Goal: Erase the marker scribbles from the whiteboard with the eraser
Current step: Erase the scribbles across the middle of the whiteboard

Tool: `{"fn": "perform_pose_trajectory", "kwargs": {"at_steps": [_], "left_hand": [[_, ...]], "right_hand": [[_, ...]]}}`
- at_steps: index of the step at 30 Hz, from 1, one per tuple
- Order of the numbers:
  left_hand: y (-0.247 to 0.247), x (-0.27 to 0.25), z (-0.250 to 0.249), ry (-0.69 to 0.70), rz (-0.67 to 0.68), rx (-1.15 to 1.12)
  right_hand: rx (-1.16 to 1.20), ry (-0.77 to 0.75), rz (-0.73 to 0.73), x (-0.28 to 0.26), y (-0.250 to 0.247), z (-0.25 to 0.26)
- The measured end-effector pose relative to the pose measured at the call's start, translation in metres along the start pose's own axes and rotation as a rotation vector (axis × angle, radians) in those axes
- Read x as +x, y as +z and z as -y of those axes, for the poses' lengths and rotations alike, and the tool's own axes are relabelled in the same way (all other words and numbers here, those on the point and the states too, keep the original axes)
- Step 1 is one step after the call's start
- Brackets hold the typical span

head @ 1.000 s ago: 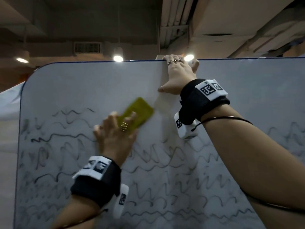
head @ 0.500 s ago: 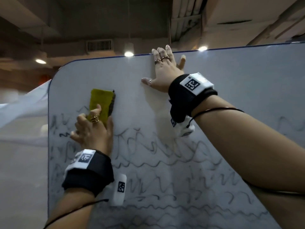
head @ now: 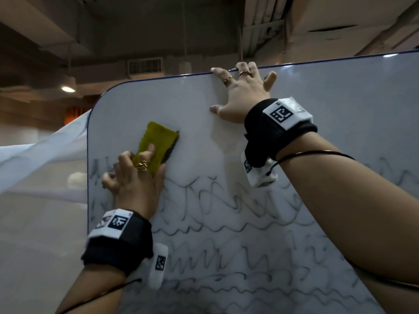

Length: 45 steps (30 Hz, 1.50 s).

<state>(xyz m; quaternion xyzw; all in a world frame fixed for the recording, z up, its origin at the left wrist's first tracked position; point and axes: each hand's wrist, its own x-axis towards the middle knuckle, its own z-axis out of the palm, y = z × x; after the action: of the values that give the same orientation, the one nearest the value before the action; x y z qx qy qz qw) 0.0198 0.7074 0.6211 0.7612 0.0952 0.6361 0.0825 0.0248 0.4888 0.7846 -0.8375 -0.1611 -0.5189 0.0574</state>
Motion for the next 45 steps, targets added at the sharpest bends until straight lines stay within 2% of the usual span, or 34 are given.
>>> {"fn": "perform_pose_trajectory", "kwargs": {"at_steps": [3, 4, 7, 8, 12, 13, 14, 17, 18, 21, 22, 25, 26, 28, 30, 31, 33, 35, 39, 40, 43, 45], "left_hand": [[-0.003, 0.008, 0.008, -0.220, 0.001, -0.030], [-0.003, 0.004, 0.002, -0.181, 0.006, -0.057], [0.003, -0.016, -0.008, 0.126, 0.030, -0.051], [0.002, -0.014, 0.000, 0.129, 0.025, -0.031], [-0.006, 0.003, 0.037, -0.276, -0.045, -0.031], [-0.007, 0.001, 0.038, -0.291, -0.046, -0.031], [-0.007, -0.005, 0.034, -0.244, -0.035, -0.032], [0.002, -0.028, 0.033, 0.028, 0.007, -0.021], [0.001, -0.027, 0.040, 0.039, -0.011, -0.010], [-0.004, -0.015, 0.056, -0.220, -0.046, -0.043], [-0.004, -0.015, 0.056, -0.243, -0.045, -0.067], [-0.002, -0.025, 0.055, 0.012, -0.022, -0.052], [-0.002, -0.025, 0.062, 0.045, -0.017, -0.031], [-0.003, -0.021, 0.074, -0.060, -0.027, -0.016], [-0.003, -0.020, 0.076, -0.152, -0.056, -0.035], [-0.004, -0.023, 0.073, -0.122, -0.037, -0.044], [-0.004, -0.036, 0.073, 0.025, 0.055, 0.000], [-0.010, -0.033, 0.090, 0.113, 0.040, 0.089], [-0.020, -0.013, 0.096, -0.209, 0.017, -0.017], [-0.020, -0.015, 0.088, -0.181, 0.020, -0.019], [-0.018, -0.031, 0.082, 0.040, 0.104, 0.022], [-0.021, -0.022, 0.094, 0.039, 0.109, 0.080]], "right_hand": [[0.011, 0.007, 0.016, -0.001, -0.002, 0.002], [0.010, 0.012, 0.021, -0.002, -0.002, 0.003], [0.000, 0.025, 0.020, -0.001, -0.003, 0.003], [0.007, 0.026, 0.015, -0.001, -0.001, 0.002], [0.020, 0.019, -0.017, -0.005, -0.001, 0.001], [0.021, 0.022, -0.020, -0.005, -0.001, 0.002], [0.016, 0.020, -0.023, -0.005, -0.001, 0.002], [0.005, 0.027, -0.018, -0.008, 0.001, 0.006], [-0.001, 0.032, -0.011, -0.009, 0.002, 0.007], [0.010, 0.046, 0.067, -0.018, 0.008, 0.013], [0.011, 0.045, 0.100, -0.022, 0.011, 0.016], [0.011, 0.033, 0.146, -0.035, 0.021, 0.023], [0.021, 0.016, 0.148, -0.041, 0.023, 0.026], [0.026, -0.075, 0.146, -0.053, 0.028, 0.033], [0.001, -0.237, 0.185, -0.064, 0.031, 0.044], [-0.028, -0.314, 0.209, -0.068, 0.033, 0.050], [-0.079, -0.390, 0.243, -0.073, 0.038, 0.060], [-0.098, -0.381, 0.265, -0.075, 0.042, 0.069], [-0.072, -0.330, 0.276, -0.079, 0.047, 0.077], [-0.069, -0.324, 0.271, -0.080, 0.048, 0.077], [-0.065, -0.318, 0.249, -0.082, 0.052, 0.078], [-0.069, -0.316, 0.235, -0.085, 0.054, 0.079]]}}
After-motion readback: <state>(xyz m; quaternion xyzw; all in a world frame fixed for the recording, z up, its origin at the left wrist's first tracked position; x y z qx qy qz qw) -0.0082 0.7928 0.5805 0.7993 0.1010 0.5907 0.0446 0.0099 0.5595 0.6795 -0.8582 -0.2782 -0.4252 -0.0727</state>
